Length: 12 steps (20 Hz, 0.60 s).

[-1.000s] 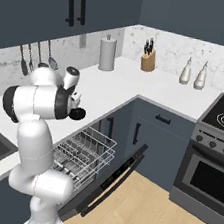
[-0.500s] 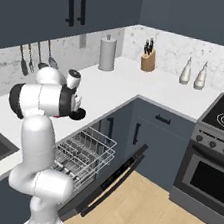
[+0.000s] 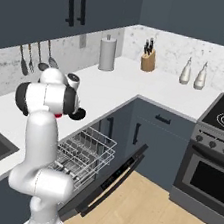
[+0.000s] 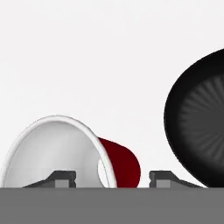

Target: Pick up the cup and bowl from the counter, place them in the dishwasher, and close the dishwasher door.

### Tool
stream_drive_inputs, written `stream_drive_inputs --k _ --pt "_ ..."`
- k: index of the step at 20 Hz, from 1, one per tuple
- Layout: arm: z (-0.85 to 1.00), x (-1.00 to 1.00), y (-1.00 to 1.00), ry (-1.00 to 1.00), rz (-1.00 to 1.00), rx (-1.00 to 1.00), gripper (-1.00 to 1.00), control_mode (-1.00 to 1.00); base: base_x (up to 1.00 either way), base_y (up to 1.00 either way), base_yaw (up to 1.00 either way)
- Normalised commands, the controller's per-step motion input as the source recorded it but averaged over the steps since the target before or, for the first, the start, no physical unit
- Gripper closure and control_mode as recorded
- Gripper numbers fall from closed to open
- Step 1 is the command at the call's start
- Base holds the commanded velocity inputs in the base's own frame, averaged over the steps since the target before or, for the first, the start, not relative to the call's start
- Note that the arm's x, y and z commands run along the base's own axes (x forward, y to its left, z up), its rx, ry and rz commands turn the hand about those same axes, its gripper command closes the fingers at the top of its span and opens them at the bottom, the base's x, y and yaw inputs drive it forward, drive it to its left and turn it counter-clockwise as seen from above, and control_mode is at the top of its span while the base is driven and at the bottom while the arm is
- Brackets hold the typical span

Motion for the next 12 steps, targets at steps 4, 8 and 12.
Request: stream_drive_inputs --k 4,8,12 --pt "-0.15 0.02 0.06 0.0 0.0 0.0 1.0 -1.0 0.0 0.0 0.0" --pt "-0.01 -0.03 0.0 0.0 0.0 0.0 1.0 -1.0 0.0 0.0 0.0" --pt "0.0 -0.31 0.0 -0.01 0.0 0.0 1.0 -1.0 0.0 0.0 0.0"
